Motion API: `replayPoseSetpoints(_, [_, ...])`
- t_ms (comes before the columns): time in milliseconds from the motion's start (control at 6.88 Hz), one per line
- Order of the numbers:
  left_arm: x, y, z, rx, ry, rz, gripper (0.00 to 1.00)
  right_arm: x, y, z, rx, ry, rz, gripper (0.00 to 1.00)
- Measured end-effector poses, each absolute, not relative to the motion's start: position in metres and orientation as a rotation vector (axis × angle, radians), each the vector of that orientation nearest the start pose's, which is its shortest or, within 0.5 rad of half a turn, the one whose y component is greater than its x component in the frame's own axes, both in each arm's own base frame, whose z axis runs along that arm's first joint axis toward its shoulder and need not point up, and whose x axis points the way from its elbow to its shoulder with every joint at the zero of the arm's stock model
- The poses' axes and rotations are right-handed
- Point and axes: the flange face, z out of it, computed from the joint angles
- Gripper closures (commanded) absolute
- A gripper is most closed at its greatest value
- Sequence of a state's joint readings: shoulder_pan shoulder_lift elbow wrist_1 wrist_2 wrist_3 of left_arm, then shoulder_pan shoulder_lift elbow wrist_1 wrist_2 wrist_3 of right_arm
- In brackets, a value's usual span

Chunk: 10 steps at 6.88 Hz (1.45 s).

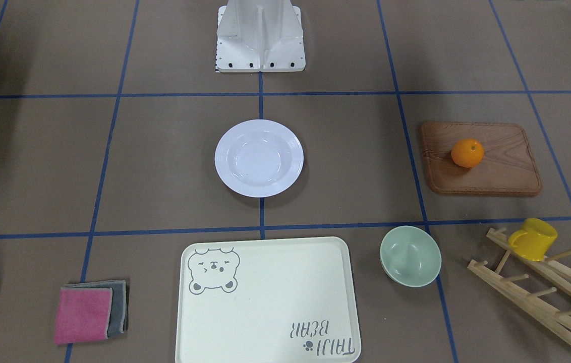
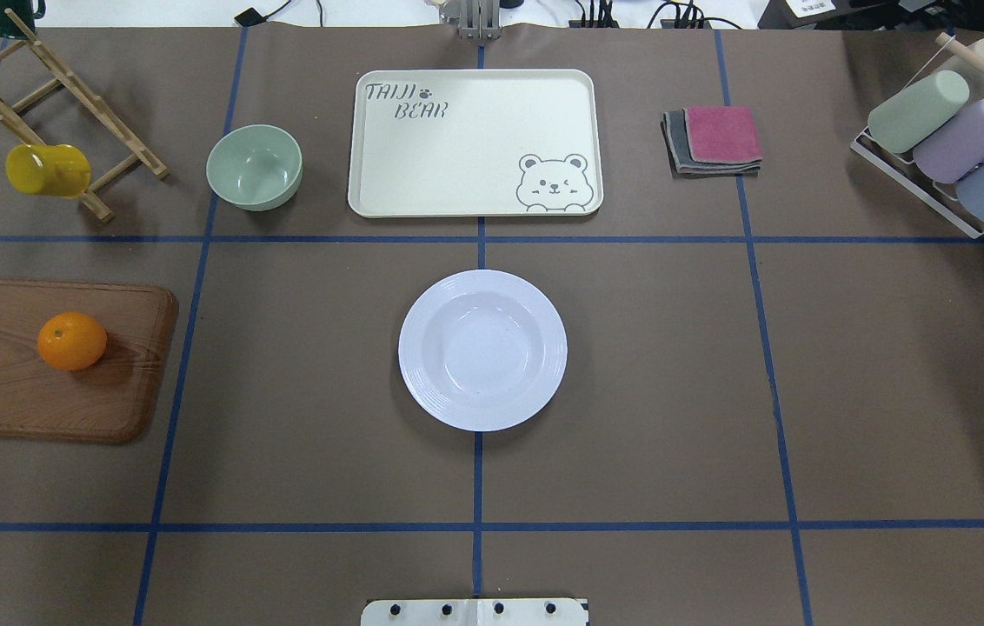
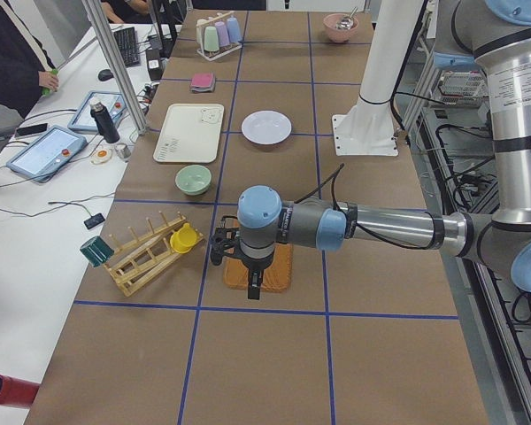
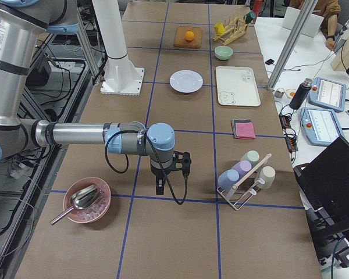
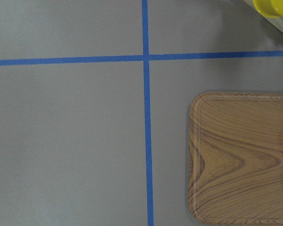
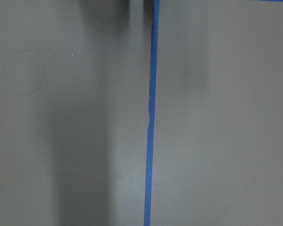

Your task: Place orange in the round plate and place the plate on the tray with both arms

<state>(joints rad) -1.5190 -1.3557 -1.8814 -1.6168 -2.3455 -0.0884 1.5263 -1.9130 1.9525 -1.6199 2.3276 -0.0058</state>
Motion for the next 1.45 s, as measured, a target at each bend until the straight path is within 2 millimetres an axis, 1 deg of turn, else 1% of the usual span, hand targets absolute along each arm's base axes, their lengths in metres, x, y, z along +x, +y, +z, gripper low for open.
replayPoseSetpoints(145, [-0.04, -0.412, 0.594, 0.083, 0.782, 0.028, 0.01, 0.049, -0.351, 0.619, -0.02, -0.757, -0.045, 0.0])
replayPoseSetpoints(291, [-0.037, -0.412, 0.587, 0.091, 0.8, 0.036, 0.01, 0.049, -0.352, 0.614, -0.011, -0.758, -0.048, 0.0])
replayPoseSetpoints(582, [-0.032, -0.411, 0.568, 0.104, 0.876, 0.05, 0.01, 0.049, -0.354, 0.6, 0.013, -0.759, -0.057, 0.0])
replayPoseSetpoints(727, [-0.03, -0.414, 0.56, 0.12, 0.892, 0.059, 0.01, 0.048, -0.359, 0.595, 0.035, -0.766, -0.064, 0.0])
replayPoseSetpoints(873, [-0.028, -0.429, 0.545, 0.167, 0.9, 0.084, 0.01, 0.047, -0.374, 0.581, 0.097, -0.78, -0.089, 0.0])
replayPoseSetpoints(1018, [-0.025, -0.45, 0.528, 0.231, 0.92, 0.122, 0.01, 0.045, -0.388, 0.568, 0.174, -0.801, -0.125, 0.0])
replayPoseSetpoints(1164, [-0.022, -0.458, 0.52, 0.276, 0.961, 0.157, 0.01, 0.042, -0.395, 0.561, 0.238, -0.835, -0.159, 0.0])
replayPoseSetpoints(1309, [-0.018, -0.462, 0.516, 0.32, 1.001, 0.189, 0.01, 0.04, -0.401, 0.558, 0.289, -0.859, -0.182, 0.0])
replayPoseSetpoints(1455, [-0.008, -0.465, 0.506, 0.348, 1.029, 0.2, 0.01, 0.038, -0.405, 0.552, 0.322, -0.871, -0.175, 0.0])
